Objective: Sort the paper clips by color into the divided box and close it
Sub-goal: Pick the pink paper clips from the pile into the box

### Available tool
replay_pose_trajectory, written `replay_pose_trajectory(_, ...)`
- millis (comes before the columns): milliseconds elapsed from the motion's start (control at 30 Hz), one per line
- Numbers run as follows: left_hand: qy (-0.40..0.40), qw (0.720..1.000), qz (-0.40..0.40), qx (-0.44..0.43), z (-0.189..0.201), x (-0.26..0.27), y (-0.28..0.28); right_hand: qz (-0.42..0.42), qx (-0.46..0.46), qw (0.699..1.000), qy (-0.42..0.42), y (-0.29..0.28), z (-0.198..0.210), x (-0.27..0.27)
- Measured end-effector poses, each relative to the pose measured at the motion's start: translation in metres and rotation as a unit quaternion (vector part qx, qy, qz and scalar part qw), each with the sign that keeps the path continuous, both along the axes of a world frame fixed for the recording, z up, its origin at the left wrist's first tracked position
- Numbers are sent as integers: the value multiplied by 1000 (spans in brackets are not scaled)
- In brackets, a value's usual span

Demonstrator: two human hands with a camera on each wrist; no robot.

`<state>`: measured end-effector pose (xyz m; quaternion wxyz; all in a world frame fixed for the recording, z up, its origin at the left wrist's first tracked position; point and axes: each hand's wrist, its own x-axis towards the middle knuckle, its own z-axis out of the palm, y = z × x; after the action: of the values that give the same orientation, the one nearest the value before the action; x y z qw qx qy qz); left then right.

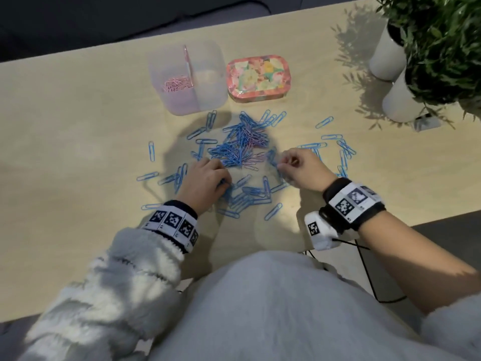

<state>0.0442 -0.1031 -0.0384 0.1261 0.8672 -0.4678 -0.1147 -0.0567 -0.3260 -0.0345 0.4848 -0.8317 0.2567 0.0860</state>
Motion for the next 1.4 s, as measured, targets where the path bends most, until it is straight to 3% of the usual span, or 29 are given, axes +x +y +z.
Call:
replay_pose_trajectory(100, -6, 1000, 23, 15, 2, -2, 2, -109, 143, 984, 4, -11, 2, -10)
replay_pose_trajectory(300, 36, 999, -7, 4, 11, -25, -45, -167, 213, 962, -10, -22, 8, -20)
replay_pose_trajectory(467, 89, 994, 12, 55, 2, -37, -75, -179, 185, 965, -52, -18, 7, -27)
replay_pose_trajectory(667, 200, 974, 105, -15, -1, -37, -77, -233, 157, 955, -95, -20, 0, -33)
replay_pose_trajectory(833, 186, 974, 127, -18, -1, -35, -74, -207, 80, 967, -127, -29, 6, -39)
replay_pose_trajectory(1000, 197, 972, 128, -18, -3, -35, -77, -274, 52, 947, -162, -40, 6, -42)
replay_pose_trajectory(1067, 210, 968, 138, -23, -2, -33, -78, -316, 136, 923, -174, -37, 12, -42)
replay_pose_trajectory(1167, 235, 961, 144, -16, 0, -29, -79, -384, 337, 844, -161, -28, 23, -38)
replay_pose_trajectory(1200, 238, 961, 143, -11, 1, -28, -80, -390, 370, 833, -134, -26, 24, -35)
replay_pose_trajectory(1233, 237, 961, 143, -11, 3, -27, -80, -382, 386, 834, -102, -22, 25, -32)
replay_pose_trajectory(1300, 237, 960, 149, -15, 6, -24, -80, -333, 376, 863, -43, -12, 22, -26)
replay_pose_trajectory(1333, 243, 958, 153, -20, 8, -21, -78, -296, 336, 894, -23, -6, 19, -23)
replay_pose_trajectory(1400, 284, 943, 164, -51, 12, -14, -75, -171, 157, 973, -6, 7, 11, -20)
